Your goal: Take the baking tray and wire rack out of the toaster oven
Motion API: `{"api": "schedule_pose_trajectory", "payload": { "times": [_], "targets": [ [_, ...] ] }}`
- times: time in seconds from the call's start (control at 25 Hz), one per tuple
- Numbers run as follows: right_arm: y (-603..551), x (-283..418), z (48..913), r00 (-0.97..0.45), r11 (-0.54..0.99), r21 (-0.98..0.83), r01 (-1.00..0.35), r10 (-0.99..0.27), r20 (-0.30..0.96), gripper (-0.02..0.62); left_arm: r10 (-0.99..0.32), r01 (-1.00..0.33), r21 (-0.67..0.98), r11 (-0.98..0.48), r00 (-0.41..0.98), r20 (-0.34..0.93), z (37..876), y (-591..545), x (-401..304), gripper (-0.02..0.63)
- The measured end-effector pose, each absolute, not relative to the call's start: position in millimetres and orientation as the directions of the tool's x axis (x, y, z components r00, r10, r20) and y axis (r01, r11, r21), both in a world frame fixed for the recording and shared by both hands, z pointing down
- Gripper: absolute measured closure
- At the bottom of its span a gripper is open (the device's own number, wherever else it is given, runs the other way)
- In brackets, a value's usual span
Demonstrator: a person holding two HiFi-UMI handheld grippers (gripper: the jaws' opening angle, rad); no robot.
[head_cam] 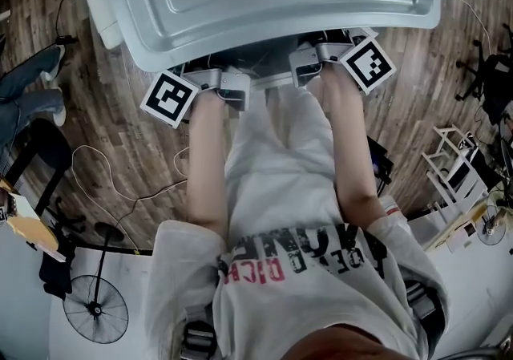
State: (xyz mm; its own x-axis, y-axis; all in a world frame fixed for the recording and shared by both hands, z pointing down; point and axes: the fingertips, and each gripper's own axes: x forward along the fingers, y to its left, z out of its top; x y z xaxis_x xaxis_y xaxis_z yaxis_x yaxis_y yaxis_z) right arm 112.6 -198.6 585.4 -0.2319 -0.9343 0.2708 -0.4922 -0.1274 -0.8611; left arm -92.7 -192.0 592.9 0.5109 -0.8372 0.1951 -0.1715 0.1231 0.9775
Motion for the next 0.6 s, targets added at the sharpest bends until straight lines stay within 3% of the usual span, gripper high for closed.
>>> {"api": "schedule_pose_trajectory", "payload": {
  "times": [0.12, 0.6],
  "targets": [
    [-197.4, 117.3, 592.4, -0.199, -0.167, -0.852, -0.497, -0.933, 0.299, 0.572, -0.836, -0.173, 0.977, 0.127, 0.511, 0.199, 592.9, -192.4, -92.8, 0.595],
    [-193.3, 112.4, 587.5, -0.24, -0.115, -0.84, -0.531, -0.93, 0.279, 0.577, -0.812, -0.212, 0.969, 0.126, 0.54, 0.224, 592.9, -182.2, -90.2, 0.595]
  ]
}}
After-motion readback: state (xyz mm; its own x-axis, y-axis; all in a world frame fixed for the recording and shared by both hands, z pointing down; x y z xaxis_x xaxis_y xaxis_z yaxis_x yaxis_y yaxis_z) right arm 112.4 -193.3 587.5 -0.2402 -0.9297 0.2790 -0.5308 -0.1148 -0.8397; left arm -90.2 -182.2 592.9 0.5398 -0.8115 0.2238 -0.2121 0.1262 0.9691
